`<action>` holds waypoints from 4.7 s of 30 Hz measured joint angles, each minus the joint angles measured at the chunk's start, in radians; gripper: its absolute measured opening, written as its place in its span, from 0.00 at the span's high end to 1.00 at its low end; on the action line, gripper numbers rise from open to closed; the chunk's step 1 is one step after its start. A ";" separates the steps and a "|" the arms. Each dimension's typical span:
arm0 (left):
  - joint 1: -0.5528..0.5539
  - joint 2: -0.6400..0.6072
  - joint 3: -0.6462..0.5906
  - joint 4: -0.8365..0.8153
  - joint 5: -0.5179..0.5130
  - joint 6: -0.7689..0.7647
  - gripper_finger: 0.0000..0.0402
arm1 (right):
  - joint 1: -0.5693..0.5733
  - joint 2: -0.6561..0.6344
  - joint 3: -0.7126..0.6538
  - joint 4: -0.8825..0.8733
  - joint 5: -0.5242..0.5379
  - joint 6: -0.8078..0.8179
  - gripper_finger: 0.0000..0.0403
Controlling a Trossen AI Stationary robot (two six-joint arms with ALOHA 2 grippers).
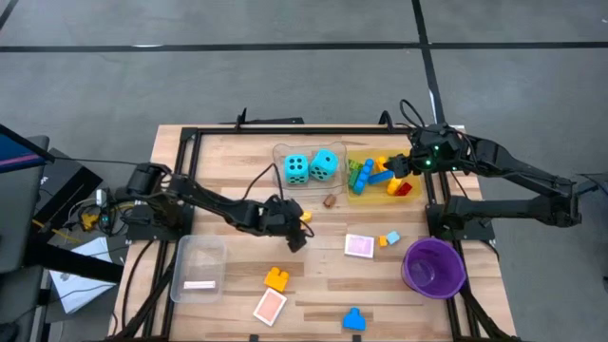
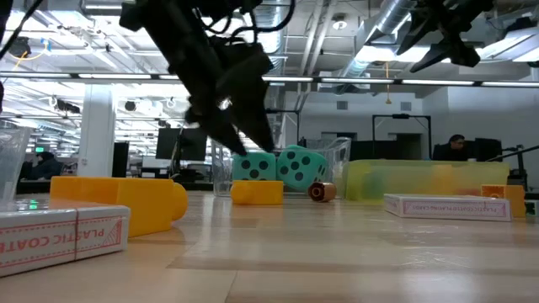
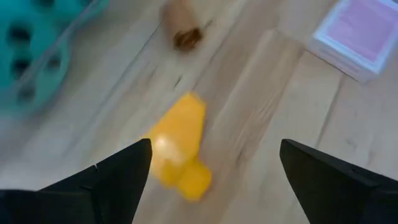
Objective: Pick & Place Toys
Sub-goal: Put the yellow game piece into the yellow bin
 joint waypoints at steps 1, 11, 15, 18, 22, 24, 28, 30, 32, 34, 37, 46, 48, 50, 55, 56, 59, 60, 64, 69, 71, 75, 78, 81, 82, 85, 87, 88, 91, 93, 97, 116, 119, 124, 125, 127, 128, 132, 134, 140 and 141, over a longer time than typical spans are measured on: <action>-0.001 0.007 0.000 0.018 -0.015 0.071 0.14 | 0.000 0.000 0.000 -0.002 -0.001 -0.003 0.51; 0.055 -0.001 0.001 0.066 0.142 0.569 0.15 | 0.023 0.000 0.000 -0.007 -0.012 -0.006 0.51; 0.112 -0.001 0.001 0.103 0.191 0.654 0.15 | 0.054 0.000 0.000 -0.007 -0.012 -0.005 0.51; 0.165 -0.001 0.001 0.122 0.329 0.705 0.15 | 0.076 0.000 0.000 -0.009 -0.004 -0.003 0.51; 0.206 0.012 -0.001 0.101 0.383 0.738 0.15 | 0.093 0.000 0.000 -0.012 -0.003 -0.002 0.51; 0.217 0.015 0.000 0.108 0.390 0.751 0.15 | 0.101 0.000 0.000 -0.016 -0.001 -0.002 0.51; 0.227 0.039 0.000 0.100 0.429 0.771 0.15 | 0.105 0.000 0.000 -0.017 -0.001 -0.002 0.51; 0.227 0.056 0.000 0.082 0.431 0.769 0.16 | 0.105 0.000 0.000 -0.018 -0.001 -0.002 0.51; 0.220 0.079 0.000 0.092 0.431 0.766 0.17 | 0.105 0.000 0.000 -0.018 -0.001 -0.002 0.51; 0.213 0.097 0.001 0.093 0.425 0.766 0.17 | 0.105 0.000 0.000 -0.019 0.000 -0.002 0.51; 0.198 0.116 0.001 0.090 0.416 0.727 0.18 | 0.105 0.000 0.000 -0.022 0.000 -0.002 0.51; 0.153 0.120 0.000 0.084 0.407 0.678 0.18 | 0.104 0.000 0.000 -0.022 0.000 -0.003 0.51; 0.138 0.120 0.000 0.082 0.407 0.673 0.18 | 0.104 0.000 0.000 -0.022 0.000 -0.003 0.51; 0.125 0.120 0.000 0.083 0.407 0.658 0.19 | 0.104 0.000 0.000 -0.022 0.000 -0.005 0.51; 0.095 0.120 0.000 0.083 0.408 0.647 0.24 | 0.104 0.000 0.000 -0.022 0.000 -0.005 0.51; 0.090 0.120 0.000 0.082 0.408 0.633 0.25 | 0.104 0.000 0.000 -0.022 0.000 -0.005 0.51; 0.078 0.120 -0.012 0.098 0.408 0.601 0.30 | 0.104 0.000 0.000 -0.022 0.000 -0.004 0.51; 0.074 0.120 -0.021 0.098 0.408 0.587 0.31 | 0.104 0.000 0.000 -0.022 0.000 -0.002 0.51; 0.061 0.115 -0.066 0.119 0.407 0.504 0.37 | 0.104 0.000 0.000 -0.022 0.000 -0.002 0.51; 0.042 0.113 -0.085 0.131 0.381 0.416 0.45 | 0.104 0.000 0.000 -0.021 0.000 0.003 0.51; 0.032 0.115 -0.087 0.148 0.361 0.397 0.49 | 0.104 0.000 0.000 -0.021 0.000 0.006 0.51; 0.021 0.118 -0.089 0.184 0.354 0.388 0.58 | 0.104 0.000 0.000 -0.021 0.000 0.007 0.51; 0.022 0.118 -0.089 0.193 0.359 0.361 0.63 | 0.104 0.000 0.000 -0.021 0.000 0.014 0.51; 0.023 0.118 -0.089 0.196 0.361 0.341 0.63 | 0.104 0.000 0.000 -0.021 0.000 0.014 0.51; 0.023 0.118 -0.089 0.197 0.361 0.341 0.63 | 0.104 0.000 0.000 -0.021 0.000 0.014 0.51; 0.023 0.118 -0.089 0.201 0.361 0.341 0.60 | 0.104 0.001 0.000 -0.021 0.000 0.014 0.51; 0.023 0.119 -0.089 0.204 0.361 0.341 0.59 | 0.104 0.002 0.000 -0.021 0.000 0.013 0.51; 0.023 0.119 -0.089 0.205 0.361 0.341 0.60 | 0.104 0.002 0.000 -0.021 0.000 0.013 0.51; 0.023 0.116 -0.089 0.206 0.362 0.341 0.63 | 0.104 0.002 0.000 -0.021 0.000 0.010 0.51; 0.023 0.115 -0.089 0.210 0.363 0.340 0.63 | 0.104 0.002 0.000 -0.021 0.000 0.009 0.51; 0.023 0.090 -0.090 0.226 0.362 0.340 0.63 | 0.105 0.002 0.000 -0.021 0.000 0.005 0.51; 0.103 -0.223 -0.089 0.836 0.224 0.245 0.63 | 0.235 0.002 0.000 0.201 0.000 -0.114 0.51; 0.128 -0.257 -0.088 0.962 0.221 0.245 0.63 | 0.277 0.002 0.000 0.353 0.000 -0.160 0.51; 0.157 -0.278 -0.088 1.121 0.221 0.229 0.63 | 0.325 0.048 0.000 0.634 0.000 -0.198 0.50; 0.161 -0.278 -0.088 1.152 0.221 0.218 0.63 | 0.332 0.064 0.000 0.688 -0.002 -0.208 0.49; 0.167 -0.279 -0.088 1.203 0.221 0.193 0.63 | 0.345 0.096 0.000 0.759 -0.018 -0.216 0.46; 0.169 -0.279 -0.088 1.226 0.221 0.179 0.63 | 0.347 0.115 0.000 0.790 -0.030 -0.216 0.44; 0.174 -0.278 -0.088 1.309 0.248 0.130 0.63 | 0.346 0.186 -0.001 0.852 -0.052 -0.215 0.36; 0.173 -0.278 -0.088 1.348 0.258 0.103 0.63 | 0.346 0.224 -0.001 0.908 -0.054 -0.208 0.32; 0.173 -0.278 -0.088 1.359 0.275 0.052 0.63 | 0.346 0.322 0.000 1.145 -0.096 -0.215 0.19; 0.173 -0.278 -0.088 1.359 0.275 0.049 0.63 | 0.346 0.340 0.000 1.182 -0.098 -0.216 0.17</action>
